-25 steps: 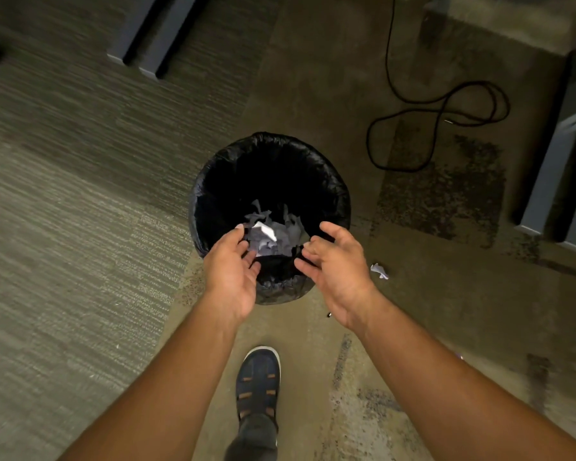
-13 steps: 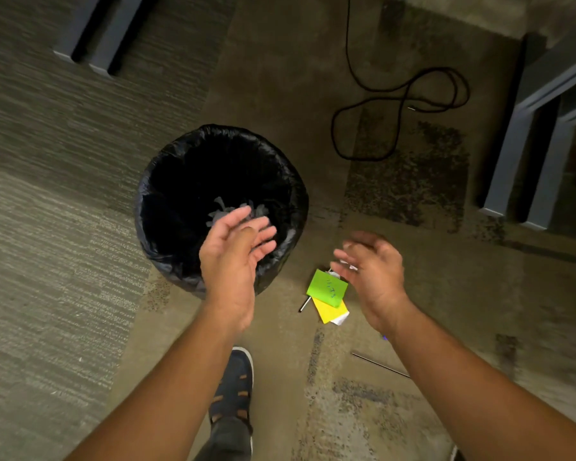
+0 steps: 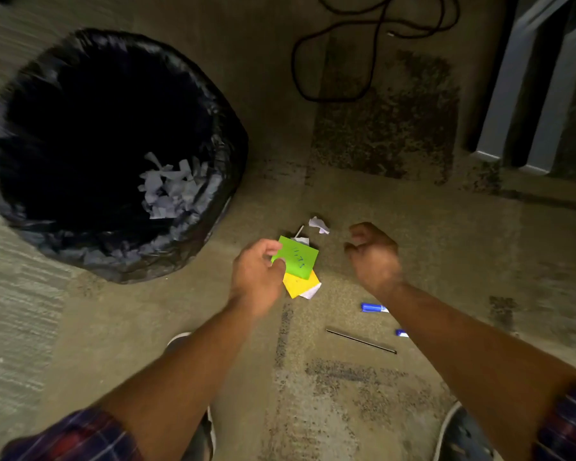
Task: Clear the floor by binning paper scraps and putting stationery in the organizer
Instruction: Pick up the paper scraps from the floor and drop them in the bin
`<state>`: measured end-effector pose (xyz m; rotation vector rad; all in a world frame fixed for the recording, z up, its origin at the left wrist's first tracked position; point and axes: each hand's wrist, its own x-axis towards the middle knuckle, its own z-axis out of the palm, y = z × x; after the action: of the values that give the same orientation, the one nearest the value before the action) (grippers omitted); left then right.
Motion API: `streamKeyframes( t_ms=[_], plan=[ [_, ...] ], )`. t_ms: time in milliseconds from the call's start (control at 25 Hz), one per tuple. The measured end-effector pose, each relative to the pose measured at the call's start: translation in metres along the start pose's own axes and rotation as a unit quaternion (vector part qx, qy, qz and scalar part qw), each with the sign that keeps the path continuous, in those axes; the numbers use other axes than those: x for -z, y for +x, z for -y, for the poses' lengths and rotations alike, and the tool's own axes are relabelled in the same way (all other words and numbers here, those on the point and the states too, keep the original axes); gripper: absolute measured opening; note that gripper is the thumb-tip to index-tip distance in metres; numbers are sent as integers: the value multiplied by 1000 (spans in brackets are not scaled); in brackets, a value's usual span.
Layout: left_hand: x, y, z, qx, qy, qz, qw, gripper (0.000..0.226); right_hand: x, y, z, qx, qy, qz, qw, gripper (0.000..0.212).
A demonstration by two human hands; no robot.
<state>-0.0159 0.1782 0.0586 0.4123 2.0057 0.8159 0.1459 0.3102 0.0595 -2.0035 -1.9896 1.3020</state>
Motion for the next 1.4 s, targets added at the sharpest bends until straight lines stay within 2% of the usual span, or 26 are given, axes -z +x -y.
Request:
streamKeyframes(
  t_ms=[120, 200, 320, 400, 480, 640, 760, 880, 1000, 1120, 1200, 1320, 1400],
  plan=[
    [-24, 42, 9, -75, 182, -11, 980, 28, -20, 23, -21, 88, -103, 34, 990, 32],
    [-41, 64, 11, -132, 311, -26, 941, 30, -32, 38, -29, 129, -156, 45, 978, 32],
    [-66, 84, 19, -167, 421, -10, 891, 29, -48, 59, -34, 153, -189, 51, 969, 36],
    [-77, 91, 29, -181, 472, 2, 863, 31, -59, 72, -34, 161, -188, 53, 967, 41],
    [-80, 94, 36, -177, 488, -8, 855, 32, -69, 79, -36, 168, -208, 62, 962, 43],
    [-82, 94, 37, -126, 502, -13, 855, 29, -72, 79, -47, 173, -230, 24, 958, 21],
    [-72, 98, 30, -62, 457, 10, 887, 28, -63, 74, -57, 150, -163, 10, 975, 14],
    [-57, 100, 25, -29, 293, 6, 956, 17, -50, 58, -67, 66, -58, 2, 996, 6],
    [-46, 96, 15, -6, 151, -36, 988, 1, -48, 36, -79, -62, 19, -22, 998, 22],
    [-33, 92, 1, 3, 26, -75, 997, 25, -57, 11, -90, -177, 149, 10, 973, 17],
    [-21, 88, -7, -3, -19, -99, 995, 31, -65, -8, -91, -239, 205, 30, 949, 14],
    [-8, 70, -13, 8, -40, -112, 993, 25, -78, -29, -87, -324, 291, 65, 898, 22],
    [-2, 53, -7, 22, -61, -103, 993, 14, -87, -36, -82, -353, 303, 89, 881, 19]
  ],
)
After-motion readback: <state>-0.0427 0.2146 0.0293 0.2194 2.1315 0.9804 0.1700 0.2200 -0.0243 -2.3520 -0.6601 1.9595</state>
